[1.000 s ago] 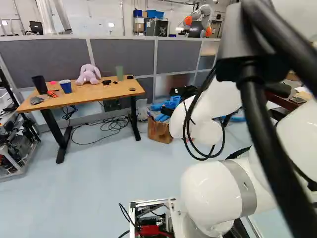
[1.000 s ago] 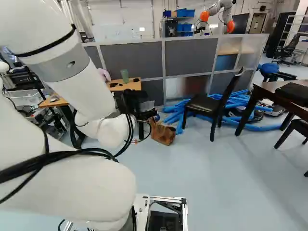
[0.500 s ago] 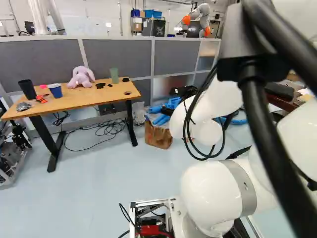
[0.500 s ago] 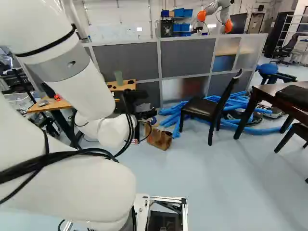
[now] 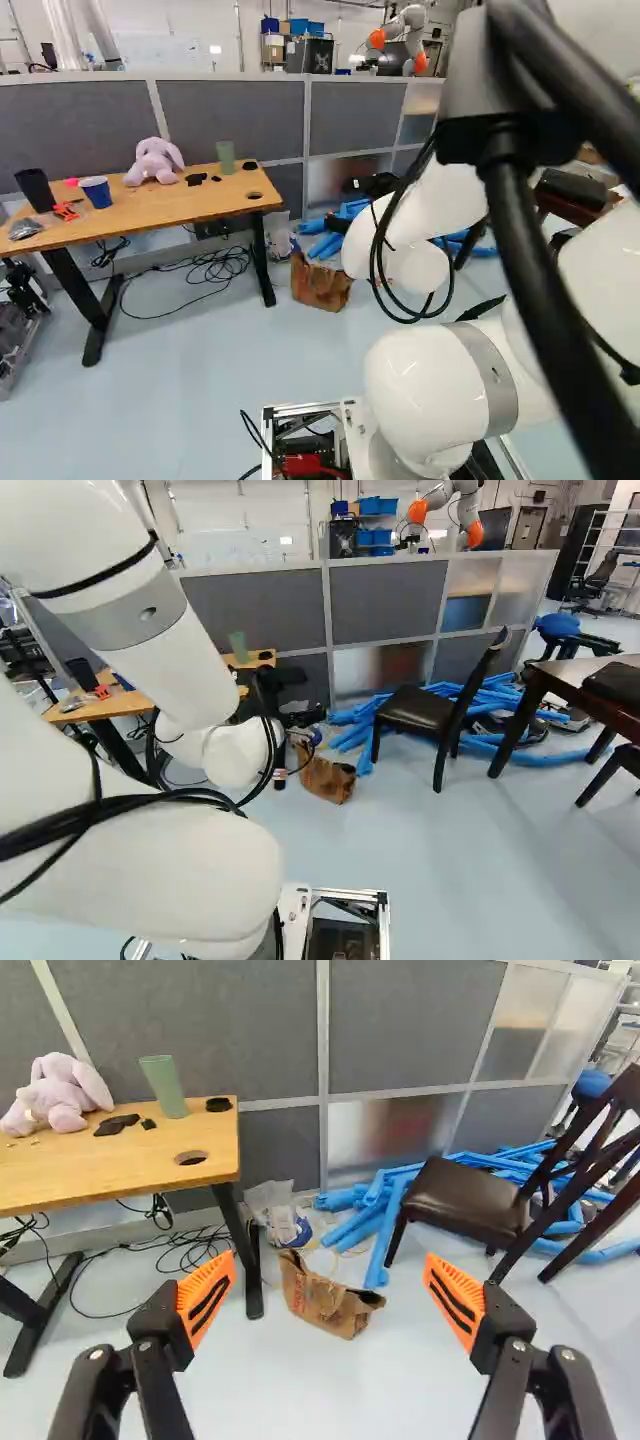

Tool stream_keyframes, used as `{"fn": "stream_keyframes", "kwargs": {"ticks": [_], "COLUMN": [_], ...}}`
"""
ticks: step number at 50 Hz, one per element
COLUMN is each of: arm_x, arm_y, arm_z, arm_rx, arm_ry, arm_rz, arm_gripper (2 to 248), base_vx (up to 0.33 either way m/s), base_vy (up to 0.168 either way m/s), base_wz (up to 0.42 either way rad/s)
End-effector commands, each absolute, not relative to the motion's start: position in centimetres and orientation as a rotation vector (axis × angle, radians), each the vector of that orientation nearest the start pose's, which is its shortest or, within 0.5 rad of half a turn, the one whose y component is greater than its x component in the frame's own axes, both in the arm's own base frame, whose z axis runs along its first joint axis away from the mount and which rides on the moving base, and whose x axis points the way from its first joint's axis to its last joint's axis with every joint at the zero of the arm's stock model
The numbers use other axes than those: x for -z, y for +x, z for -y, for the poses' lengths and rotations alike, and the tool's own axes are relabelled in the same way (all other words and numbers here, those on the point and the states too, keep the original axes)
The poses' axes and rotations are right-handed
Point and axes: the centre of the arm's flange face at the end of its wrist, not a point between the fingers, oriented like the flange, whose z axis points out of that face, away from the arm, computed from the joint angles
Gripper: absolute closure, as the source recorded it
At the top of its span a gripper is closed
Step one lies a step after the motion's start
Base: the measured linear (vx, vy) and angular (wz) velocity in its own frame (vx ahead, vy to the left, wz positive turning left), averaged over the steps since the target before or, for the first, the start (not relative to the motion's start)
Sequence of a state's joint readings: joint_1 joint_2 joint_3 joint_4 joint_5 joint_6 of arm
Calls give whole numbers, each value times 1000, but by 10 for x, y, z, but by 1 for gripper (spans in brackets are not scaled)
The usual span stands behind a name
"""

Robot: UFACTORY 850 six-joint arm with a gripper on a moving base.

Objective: Pick up the bag on the ground and place it on the table

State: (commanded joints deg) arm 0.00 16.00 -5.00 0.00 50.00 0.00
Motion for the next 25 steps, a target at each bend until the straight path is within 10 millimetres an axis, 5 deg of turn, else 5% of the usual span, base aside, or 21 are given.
{"fn": "stream_keyframes", "kwargs": {"ticks": [25], "arm_x": [-366], "arm_y": [270], "arm_z": [0], "arm_rx": [1824], "arm_ry": [-2558], "arm_rz": [0], "arm_gripper": [3], "base_vx": [161], "base_vy": [-3], "base_wz": [-18]}}
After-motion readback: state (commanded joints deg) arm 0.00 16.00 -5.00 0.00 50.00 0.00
